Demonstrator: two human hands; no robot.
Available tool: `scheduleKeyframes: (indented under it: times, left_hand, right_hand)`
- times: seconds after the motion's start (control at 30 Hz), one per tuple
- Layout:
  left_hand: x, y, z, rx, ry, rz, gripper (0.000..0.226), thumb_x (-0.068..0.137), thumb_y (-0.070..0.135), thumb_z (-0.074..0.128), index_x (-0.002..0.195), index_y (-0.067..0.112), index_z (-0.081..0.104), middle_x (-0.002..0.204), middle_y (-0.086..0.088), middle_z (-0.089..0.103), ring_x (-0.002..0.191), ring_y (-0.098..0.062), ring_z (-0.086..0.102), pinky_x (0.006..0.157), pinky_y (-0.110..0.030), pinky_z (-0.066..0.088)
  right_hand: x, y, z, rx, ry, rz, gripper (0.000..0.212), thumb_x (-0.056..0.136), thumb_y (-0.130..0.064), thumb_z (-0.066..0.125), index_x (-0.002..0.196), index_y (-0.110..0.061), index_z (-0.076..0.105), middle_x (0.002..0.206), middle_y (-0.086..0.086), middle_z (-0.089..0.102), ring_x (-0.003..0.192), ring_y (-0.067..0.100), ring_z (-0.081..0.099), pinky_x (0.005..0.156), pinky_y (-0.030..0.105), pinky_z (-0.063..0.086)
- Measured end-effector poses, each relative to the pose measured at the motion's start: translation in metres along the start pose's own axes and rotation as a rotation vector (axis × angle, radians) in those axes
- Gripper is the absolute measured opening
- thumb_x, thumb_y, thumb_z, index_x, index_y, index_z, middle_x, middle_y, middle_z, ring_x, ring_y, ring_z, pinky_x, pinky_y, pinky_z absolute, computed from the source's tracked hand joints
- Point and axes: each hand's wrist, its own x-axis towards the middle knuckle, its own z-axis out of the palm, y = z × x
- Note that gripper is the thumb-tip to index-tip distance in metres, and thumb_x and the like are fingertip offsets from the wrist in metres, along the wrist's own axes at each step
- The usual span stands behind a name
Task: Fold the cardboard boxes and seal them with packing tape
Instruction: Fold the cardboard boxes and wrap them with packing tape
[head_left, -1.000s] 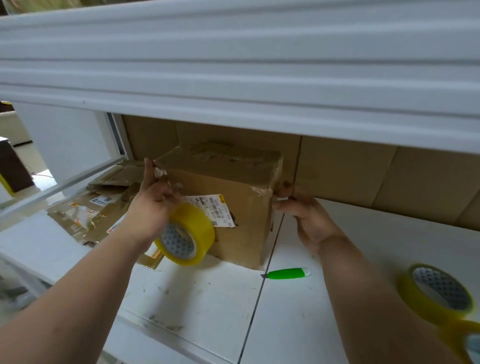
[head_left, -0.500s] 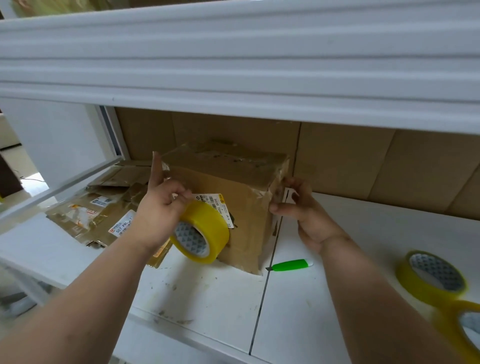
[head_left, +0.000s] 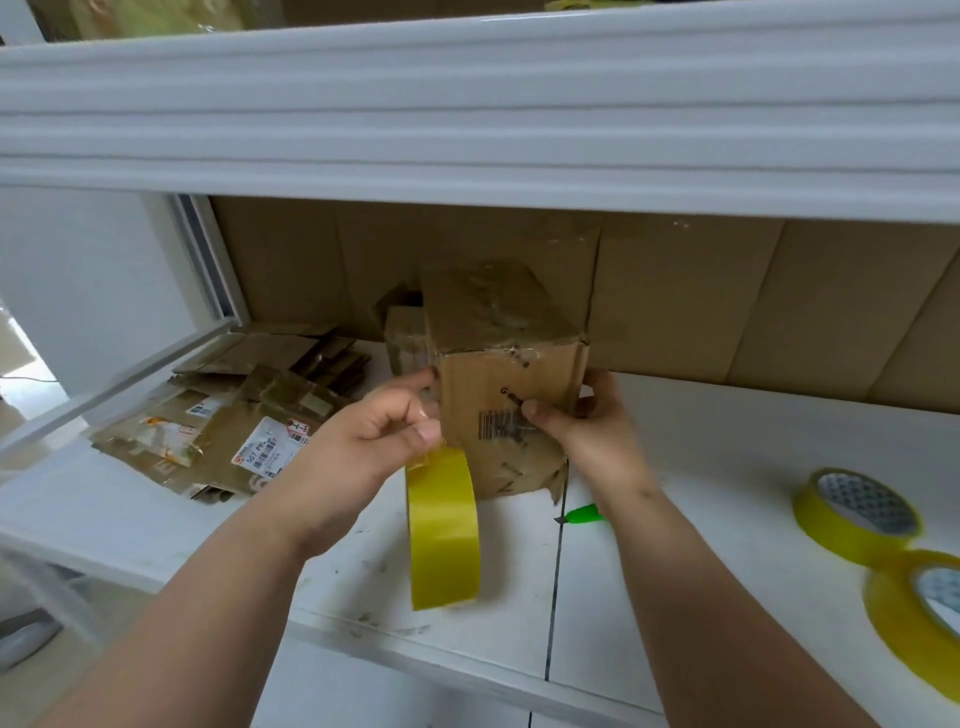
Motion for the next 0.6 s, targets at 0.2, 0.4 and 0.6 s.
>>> scheduleKeyframes:
  times: [0.2, 0.4, 0.6]
  left_hand:
    - [-0.001, -0.003, -0.009, -0.094, 0.003, -0.065, 0.025, 0.090, 0.011, 0.063, 0.067, 0.019, 0.063, 0.150, 0.017, 0.039, 0.144, -0.006, 0.032, 0.115, -0.046, 0.034]
    - [-0.005, 0.007, -0.006, 0.333, 0.139, 0.139, 0.024, 0.092, 0.016, 0.067, 0.069, 0.021, 0.064, 0.117, 0.017, 0.039, 0.092, 0.024, 0.042, 0.080, -0.001, 0.035]
    - [0.000, 0.022, -0.001, 0.354, 0.201, 0.265, 0.018, 0.094, 0.023, 0.064, 0.077, 0.028, 0.066, 0.085, 0.011, 0.061, 0.077, 0.000, 0.057, 0.068, -0.011, 0.042]
  right_hand:
    - [-0.031, -0.001, 0.015, -0.164, 0.147, -0.054, 0.044, 0.080, -0.052, 0.073, 0.113, -0.029, 0.054, 0.106, -0.003, 0.063, 0.089, 0.015, 0.064, 0.078, 0.038, 0.056]
    - [-0.050, -0.016, 0.007, -0.009, 0.332, -0.083, 0.022, 0.080, -0.022, 0.066, 0.096, -0.029, 0.053, 0.088, -0.012, 0.057, 0.081, 0.008, 0.057, 0.068, 0.028, 0.048]
    - [-0.098, -0.033, 0.025, 0.174, -0.138, -0.148, 0.030, 0.081, -0.041, 0.058, 0.072, -0.014, 0.065, 0.063, -0.005, 0.059, 0.060, 0.010, 0.054, 0.058, 0.023, 0.044]
